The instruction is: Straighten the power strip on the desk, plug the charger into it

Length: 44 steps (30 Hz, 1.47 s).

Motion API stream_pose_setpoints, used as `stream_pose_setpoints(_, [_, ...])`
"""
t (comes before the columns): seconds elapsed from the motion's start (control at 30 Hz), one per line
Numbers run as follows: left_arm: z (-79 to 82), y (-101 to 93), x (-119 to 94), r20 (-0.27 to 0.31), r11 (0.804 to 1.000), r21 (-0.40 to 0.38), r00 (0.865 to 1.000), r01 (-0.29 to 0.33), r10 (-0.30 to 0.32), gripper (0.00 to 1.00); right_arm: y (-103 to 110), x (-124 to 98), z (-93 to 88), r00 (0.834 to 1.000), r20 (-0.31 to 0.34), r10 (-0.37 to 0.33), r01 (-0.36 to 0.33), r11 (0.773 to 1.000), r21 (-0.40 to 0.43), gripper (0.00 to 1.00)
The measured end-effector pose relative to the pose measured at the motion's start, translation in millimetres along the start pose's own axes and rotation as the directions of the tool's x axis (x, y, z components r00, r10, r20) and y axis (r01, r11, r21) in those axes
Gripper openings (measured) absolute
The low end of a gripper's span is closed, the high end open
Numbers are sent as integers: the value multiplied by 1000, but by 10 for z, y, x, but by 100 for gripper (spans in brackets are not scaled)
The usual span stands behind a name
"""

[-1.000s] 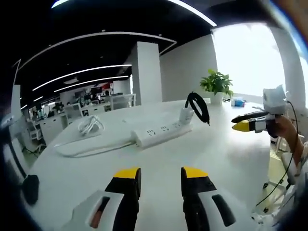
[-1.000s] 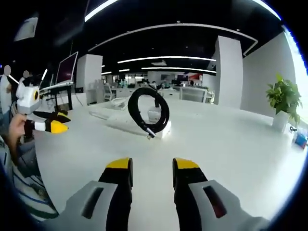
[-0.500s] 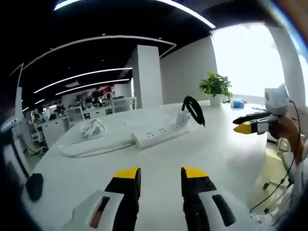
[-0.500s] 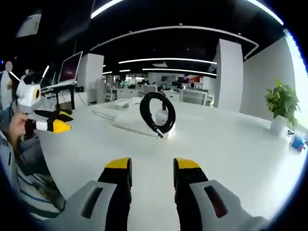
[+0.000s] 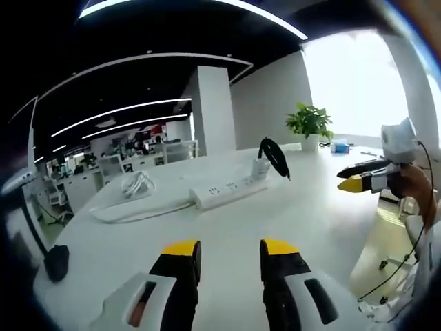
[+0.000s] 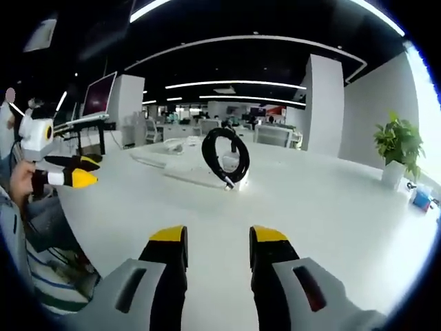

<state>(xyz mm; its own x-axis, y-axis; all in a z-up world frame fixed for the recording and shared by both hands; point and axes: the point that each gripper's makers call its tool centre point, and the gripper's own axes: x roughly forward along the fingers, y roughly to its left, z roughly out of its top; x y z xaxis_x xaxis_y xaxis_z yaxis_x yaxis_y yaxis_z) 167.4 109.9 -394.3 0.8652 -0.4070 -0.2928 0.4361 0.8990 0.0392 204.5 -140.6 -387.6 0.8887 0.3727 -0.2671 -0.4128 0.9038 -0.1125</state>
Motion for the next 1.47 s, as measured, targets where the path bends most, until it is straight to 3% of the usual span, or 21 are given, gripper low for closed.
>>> stream_pose_setpoints(0.5, [-128,24,-79,-18,999,-38,1000,-19,19,35,-95,-22,-30,998,-12,-68,68,997,22,37])
stream_pose_setpoints(1.47, [-209,70,-135,-33,997,-60,998,-46,44,38,-141,-27,-14,996,-20,-88,88,996,31,39])
